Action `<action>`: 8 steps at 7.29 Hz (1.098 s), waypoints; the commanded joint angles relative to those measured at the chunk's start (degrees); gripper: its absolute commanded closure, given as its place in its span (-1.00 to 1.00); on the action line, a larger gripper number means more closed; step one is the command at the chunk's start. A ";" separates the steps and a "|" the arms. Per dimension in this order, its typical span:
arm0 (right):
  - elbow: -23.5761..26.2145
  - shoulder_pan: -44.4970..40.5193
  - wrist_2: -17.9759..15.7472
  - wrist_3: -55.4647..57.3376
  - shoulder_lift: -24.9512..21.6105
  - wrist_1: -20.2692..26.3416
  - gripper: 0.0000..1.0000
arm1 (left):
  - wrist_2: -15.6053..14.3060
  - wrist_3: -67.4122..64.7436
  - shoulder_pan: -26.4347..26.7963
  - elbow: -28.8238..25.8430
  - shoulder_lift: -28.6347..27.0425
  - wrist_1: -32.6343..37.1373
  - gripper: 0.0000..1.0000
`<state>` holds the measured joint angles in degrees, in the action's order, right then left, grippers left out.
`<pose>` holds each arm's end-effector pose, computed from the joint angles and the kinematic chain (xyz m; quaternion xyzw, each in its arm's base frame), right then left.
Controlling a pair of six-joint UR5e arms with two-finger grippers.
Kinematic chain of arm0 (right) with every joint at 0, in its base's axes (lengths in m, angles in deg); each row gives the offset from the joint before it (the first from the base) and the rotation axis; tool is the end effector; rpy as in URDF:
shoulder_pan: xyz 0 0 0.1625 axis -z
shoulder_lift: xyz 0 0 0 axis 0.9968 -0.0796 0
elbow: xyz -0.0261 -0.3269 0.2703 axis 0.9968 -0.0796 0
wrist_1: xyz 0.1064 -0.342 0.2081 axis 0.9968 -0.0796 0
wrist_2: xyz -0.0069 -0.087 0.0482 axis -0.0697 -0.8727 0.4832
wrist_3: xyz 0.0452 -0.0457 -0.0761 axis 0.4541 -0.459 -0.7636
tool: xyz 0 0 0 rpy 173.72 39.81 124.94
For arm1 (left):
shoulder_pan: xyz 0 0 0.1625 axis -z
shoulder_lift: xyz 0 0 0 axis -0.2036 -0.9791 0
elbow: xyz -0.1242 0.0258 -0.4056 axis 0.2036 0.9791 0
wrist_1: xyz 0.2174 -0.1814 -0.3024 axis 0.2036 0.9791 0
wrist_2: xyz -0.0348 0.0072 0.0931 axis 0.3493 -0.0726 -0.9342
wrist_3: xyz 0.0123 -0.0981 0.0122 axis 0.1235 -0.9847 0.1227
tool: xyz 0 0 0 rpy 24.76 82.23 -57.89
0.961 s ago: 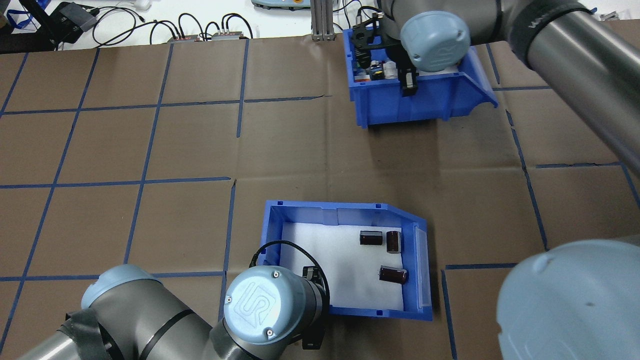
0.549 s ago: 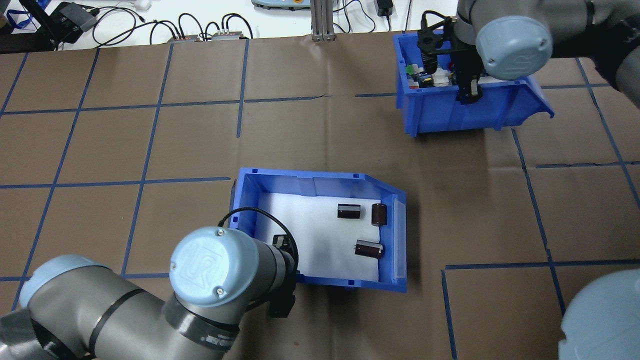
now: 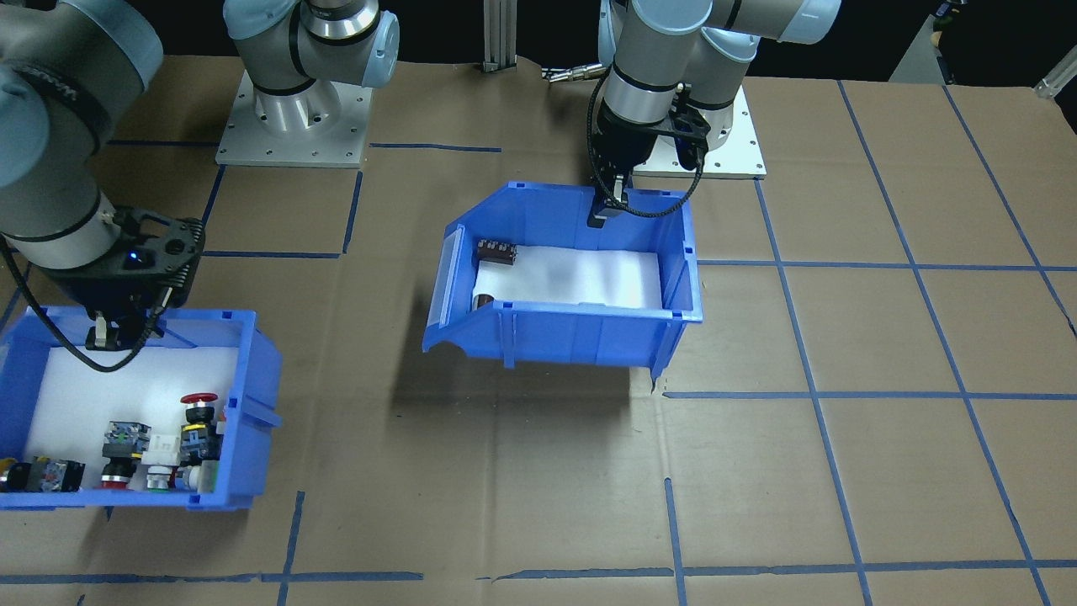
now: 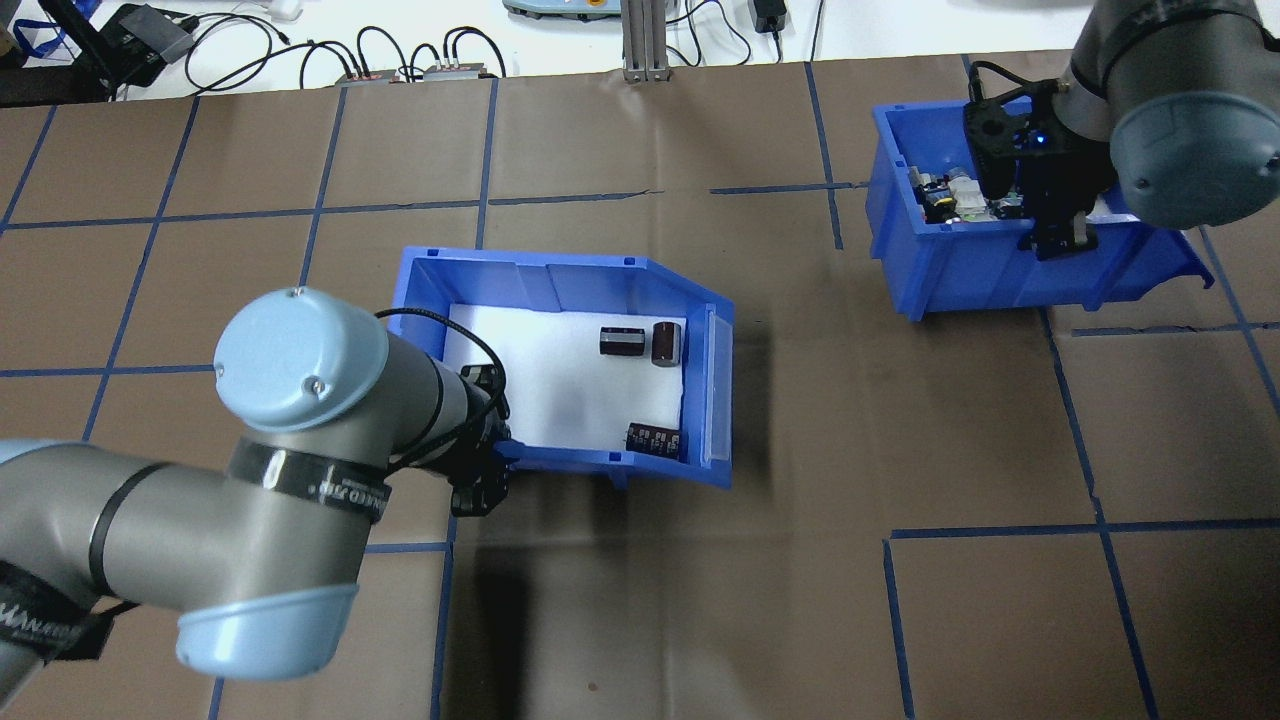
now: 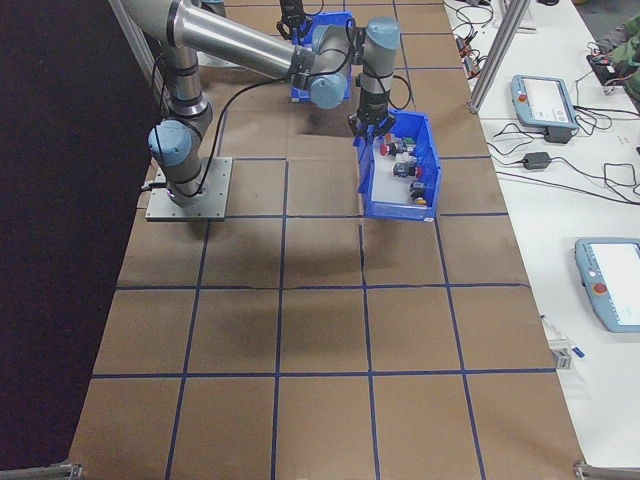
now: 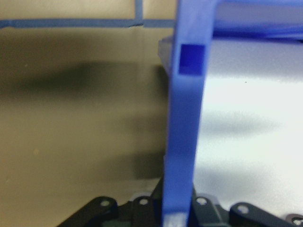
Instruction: Place battery box in front
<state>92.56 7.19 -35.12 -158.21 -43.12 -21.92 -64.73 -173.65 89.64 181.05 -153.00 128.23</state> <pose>0.0124 -0.5449 0.3701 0.7090 -0.7033 -0.0362 0.0377 -0.2184 -0.3632 0.3357 0.6941 -0.7146 0.0052 0.0872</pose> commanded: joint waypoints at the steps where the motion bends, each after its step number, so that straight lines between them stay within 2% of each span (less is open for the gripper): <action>1: 6.59 2.13 0.29 -6.05 -5.61 -1.44 0.93 | 0.49 0.18 0.03 -12.53 -12.12 0.24 0.98; 2: 9.14 2.13 0.21 -6.43 -7.55 -2.50 0.93 | 0.75 -1.13 0.56 -16.51 -16.62 0.15 0.96; 3: 11.69 2.13 0.20 -6.43 -9.22 -2.60 0.93 | 2.75 -3.75 1.70 -20.38 -21.45 -0.63 0.95; 4: 14.15 2.05 0.20 -6.43 -10.54 -4.78 0.93 | 2.94 -4.91 2.58 -25.38 -25.94 -0.64 0.92; 6: 15.92 1.96 0.29 -6.17 -10.55 -6.47 0.93 | 2.33 -4.75 3.38 -31.73 -33.15 -0.72 0.92; 8: 16.54 1.96 0.29 -5.65 -10.55 -6.64 0.92 | 2.42 -5.18 3.73 -35.61 -37.13 -0.73 0.91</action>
<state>108.66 9.16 -34.83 -164.16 -53.63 -28.41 -62.31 -178.40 93.05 147.97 -187.69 127.50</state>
